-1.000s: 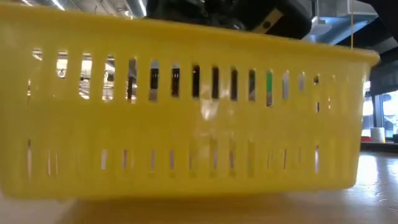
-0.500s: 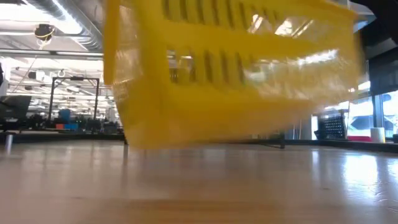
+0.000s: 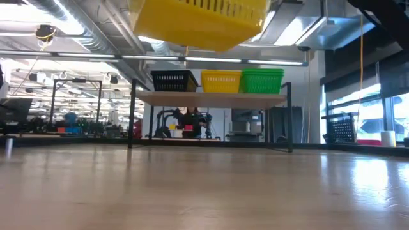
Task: Stack baskets on shelf by color
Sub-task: Stack the yellow bin on top of the other yellow bins on the shelf
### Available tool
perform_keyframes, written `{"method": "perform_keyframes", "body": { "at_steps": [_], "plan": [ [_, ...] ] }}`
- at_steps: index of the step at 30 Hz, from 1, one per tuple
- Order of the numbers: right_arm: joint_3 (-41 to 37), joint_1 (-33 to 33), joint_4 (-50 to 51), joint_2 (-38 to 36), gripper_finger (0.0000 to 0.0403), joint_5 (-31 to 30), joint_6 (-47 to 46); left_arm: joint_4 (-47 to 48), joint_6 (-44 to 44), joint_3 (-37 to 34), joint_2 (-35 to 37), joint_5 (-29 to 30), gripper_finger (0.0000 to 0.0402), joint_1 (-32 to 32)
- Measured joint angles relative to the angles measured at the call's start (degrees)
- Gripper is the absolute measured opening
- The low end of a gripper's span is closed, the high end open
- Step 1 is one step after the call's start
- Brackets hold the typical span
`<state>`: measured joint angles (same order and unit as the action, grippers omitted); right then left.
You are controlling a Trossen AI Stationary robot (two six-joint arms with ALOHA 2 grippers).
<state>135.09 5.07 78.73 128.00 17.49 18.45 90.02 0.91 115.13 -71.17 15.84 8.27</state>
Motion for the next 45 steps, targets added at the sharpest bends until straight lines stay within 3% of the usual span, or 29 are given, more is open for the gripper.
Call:
{"method": "perform_keyframes", "body": {
  "at_steps": [9, 17, 23, 28, 32, 38, 45],
  "plan": [
    [-0.1, -4.3, 2.2, -4.3, 0.0000, -10.1, -10.5, 0.0, 0.5, 0.0, 0.4, 3.8, 0.0047, 0.0],
    [-0.1, -8.4, 3.6, -9.5, 0.0000, -20.1, -17.0, -2.2, 2.5, 0.0, -0.7, 13.5, 0.0047, 0.0],
    [-0.2, -12.0, -1.6, -13.6, 0.0000, -27.0, -24.5, -6.8, 5.4, 0.0, -1.9, 24.7, 0.0047, -0.5],
    [-0.1, -14.4, -9.8, -15.7, 0.0000, -33.3, -36.4, -7.8, 4.5, -0.1, -3.5, 30.5, 0.0047, -3.2],
    [-0.1, -16.5, -10.1, -16.7, 0.0000, -40.2, -50.6, -7.9, -2.8, 0.0, -4.2, 31.7, 0.0047, -6.0],
    [-0.1, -20.2, -10.1, -17.2, 0.0000, -41.0, -68.6, -12.1, -13.3, 0.0, -4.7, 31.1, 0.0047, -9.2],
    [-0.5, -23.7, -3.4, -17.2, 0.0000, -39.0, -79.2, -13.5, -19.2, 0.0, -4.6, 30.9, 0.0047, -11.1]
  ]
}}
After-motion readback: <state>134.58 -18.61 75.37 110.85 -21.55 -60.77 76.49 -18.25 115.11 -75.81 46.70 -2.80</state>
